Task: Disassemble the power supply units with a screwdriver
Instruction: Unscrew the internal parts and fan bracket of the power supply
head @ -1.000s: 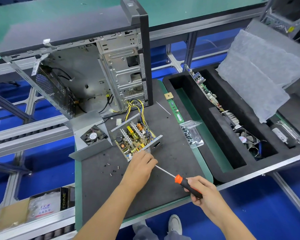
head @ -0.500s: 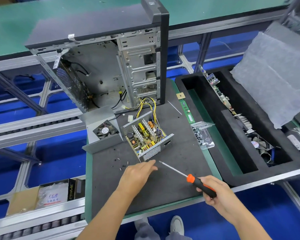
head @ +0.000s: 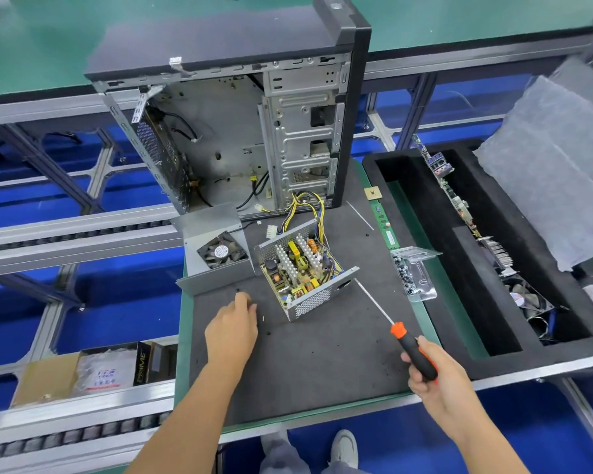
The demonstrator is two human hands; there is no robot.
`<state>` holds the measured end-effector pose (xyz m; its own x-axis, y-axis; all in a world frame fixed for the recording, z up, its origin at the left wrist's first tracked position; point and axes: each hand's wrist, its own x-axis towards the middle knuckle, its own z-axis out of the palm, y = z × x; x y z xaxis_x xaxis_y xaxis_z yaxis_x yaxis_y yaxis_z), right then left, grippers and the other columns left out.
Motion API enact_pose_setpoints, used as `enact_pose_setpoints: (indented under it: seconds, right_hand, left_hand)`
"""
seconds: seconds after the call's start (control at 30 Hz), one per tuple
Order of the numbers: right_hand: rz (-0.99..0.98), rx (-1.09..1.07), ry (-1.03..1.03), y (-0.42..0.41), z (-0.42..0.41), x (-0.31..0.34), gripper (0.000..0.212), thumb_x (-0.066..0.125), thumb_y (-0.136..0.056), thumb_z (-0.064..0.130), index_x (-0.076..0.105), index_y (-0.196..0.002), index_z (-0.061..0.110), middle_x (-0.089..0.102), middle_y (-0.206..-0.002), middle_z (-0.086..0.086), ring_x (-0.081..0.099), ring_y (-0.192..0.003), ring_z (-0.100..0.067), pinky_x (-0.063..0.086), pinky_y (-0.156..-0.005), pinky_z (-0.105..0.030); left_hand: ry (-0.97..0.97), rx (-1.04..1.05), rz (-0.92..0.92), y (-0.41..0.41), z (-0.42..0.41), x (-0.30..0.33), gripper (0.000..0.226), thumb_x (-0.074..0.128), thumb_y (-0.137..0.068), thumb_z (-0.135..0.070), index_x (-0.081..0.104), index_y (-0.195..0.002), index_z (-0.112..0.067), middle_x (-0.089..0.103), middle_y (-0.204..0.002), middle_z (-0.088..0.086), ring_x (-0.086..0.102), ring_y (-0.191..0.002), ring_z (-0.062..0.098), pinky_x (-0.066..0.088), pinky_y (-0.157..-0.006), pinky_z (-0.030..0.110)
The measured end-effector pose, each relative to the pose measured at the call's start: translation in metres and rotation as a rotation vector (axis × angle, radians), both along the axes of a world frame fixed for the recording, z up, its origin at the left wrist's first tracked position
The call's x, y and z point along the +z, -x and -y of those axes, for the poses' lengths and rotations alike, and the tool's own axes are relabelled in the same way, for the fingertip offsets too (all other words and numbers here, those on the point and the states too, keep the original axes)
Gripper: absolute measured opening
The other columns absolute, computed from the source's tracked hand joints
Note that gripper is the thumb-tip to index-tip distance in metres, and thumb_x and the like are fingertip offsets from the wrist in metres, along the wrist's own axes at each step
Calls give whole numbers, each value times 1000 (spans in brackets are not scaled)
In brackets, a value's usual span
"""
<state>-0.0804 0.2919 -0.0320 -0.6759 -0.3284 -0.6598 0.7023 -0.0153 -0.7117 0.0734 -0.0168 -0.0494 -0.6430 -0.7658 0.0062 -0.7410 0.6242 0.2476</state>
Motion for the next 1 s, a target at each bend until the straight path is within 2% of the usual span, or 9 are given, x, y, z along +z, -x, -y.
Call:
enact_pose_setpoints:
  seconds: [0.13,0.23,0.33,0.43,0.5,0.6,0.7,0.83,1.0]
  right_hand:
    - [-5,-23,43,0,2,4,21,55,-99,25,62,-102,6,62,-80,-15,40,-47,-14,31,-39,-22]
    - [3,-60,81,1,4,6,20,54,-99,26,60,-99,6,61,-80,-15,41,-47,-15,32,-39,-22]
    - [24,-102,131,4,7,8,21,53,-99,26,60,-96,7,60,-79,-14,40,-47,-14,32,-39,-22]
    - [40,-136,184,6,12,11,21,52,-99,26,60,-94,8,60,-78,-13,40,-49,-14,32,-40,-22]
    - [22,-151,206,9,15,14,20,55,-97,25,62,-96,6,61,-79,-14,41,-51,-15,34,-41,-22]
    - [-62,-162,195,17,17,19,23,61,-90,21,64,-105,4,65,-84,-15,47,-55,-16,38,-45,-23]
    - [-230,-135,119,25,15,25,18,62,-93,10,72,-107,10,64,-83,-9,53,-59,-16,46,-51,-23]
    - [-575,-19,-138,38,15,49,24,76,-85,19,71,-107,28,69,-84,0,63,-65,-14,54,-62,-19]
    - [-890,66,-276,54,26,86,26,80,-79,24,68,-98,36,68,-83,13,62,-71,-2,46,-66,-6]
  left_hand:
    - [-24,29,19,1,-2,-3,24,50,-102,-40,55,-107,-18,66,-98,1,63,-93,24,50,-65,36]
    - [-47,17,-287,7,-12,7,22,51,-101,-33,60,-96,-14,62,-91,3,59,-88,28,49,-71,41]
    - [-69,-239,-460,30,-30,29,37,49,-97,-43,67,-105,-12,62,-95,3,53,-93,25,44,-83,40]
    - [-168,-481,-209,62,-47,42,56,59,-93,-52,59,-131,-11,64,-116,6,53,-109,25,42,-96,40]
    - [-211,-499,-63,73,-52,42,44,57,-99,-40,54,-134,-14,61,-121,6,53,-114,28,42,-96,39]
    - [-262,-396,-76,73,-49,44,14,50,-102,-21,57,-114,-18,61,-109,2,55,-103,27,44,-81,39]
    - [-299,-445,-58,60,-46,48,13,50,-103,-21,57,-114,-21,61,-106,-1,54,-97,24,46,-80,38]
    - [-322,-560,-44,33,-44,51,9,50,-102,-22,58,-107,-23,62,-100,-5,54,-91,20,41,-76,32]
    - [-385,-579,-7,17,-42,59,24,55,-95,-51,60,-109,-33,62,-99,-16,55,-90,9,43,-76,28]
